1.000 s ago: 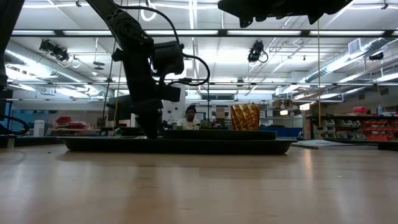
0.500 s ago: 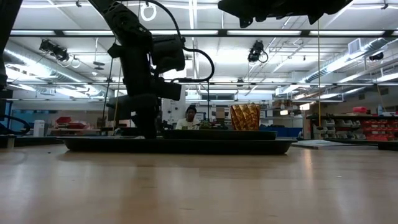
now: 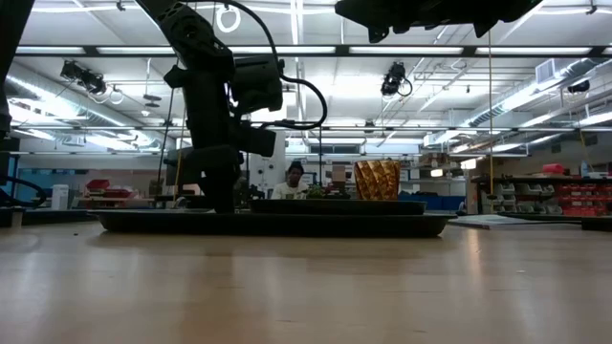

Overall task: Pick and place plate/cup/fork/spoon on tray
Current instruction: Adjust the orange fork, then return to Home Position

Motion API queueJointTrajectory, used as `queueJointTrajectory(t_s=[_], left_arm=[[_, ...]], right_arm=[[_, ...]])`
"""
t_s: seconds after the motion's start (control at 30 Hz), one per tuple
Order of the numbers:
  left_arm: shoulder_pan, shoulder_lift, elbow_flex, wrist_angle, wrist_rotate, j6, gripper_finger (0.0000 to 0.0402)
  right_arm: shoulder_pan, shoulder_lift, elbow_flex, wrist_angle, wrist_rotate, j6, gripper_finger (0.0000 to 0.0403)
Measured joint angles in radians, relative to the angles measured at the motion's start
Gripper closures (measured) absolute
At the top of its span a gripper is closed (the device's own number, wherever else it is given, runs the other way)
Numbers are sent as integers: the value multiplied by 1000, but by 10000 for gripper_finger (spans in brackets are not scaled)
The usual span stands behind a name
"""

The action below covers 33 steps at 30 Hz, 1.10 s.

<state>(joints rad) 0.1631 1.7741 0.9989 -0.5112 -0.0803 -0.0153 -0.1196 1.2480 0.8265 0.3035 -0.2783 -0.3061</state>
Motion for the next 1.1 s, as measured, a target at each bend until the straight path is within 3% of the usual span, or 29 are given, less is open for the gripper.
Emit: queueJointTrajectory(t_s=[0.43, 0.93, 1.1], left_arm=[[0, -1, 64, -30, 0, -51, 354], [2, -2, 320, -514, -1, -42, 354], [2, -2, 383, -568, -74, 27, 354]], right_arm=[[0, 0, 0, 8, 0, -5, 398], [-20, -8, 0, 19, 1, -4, 398], [-19, -82, 0, -45, 121, 0, 398]])
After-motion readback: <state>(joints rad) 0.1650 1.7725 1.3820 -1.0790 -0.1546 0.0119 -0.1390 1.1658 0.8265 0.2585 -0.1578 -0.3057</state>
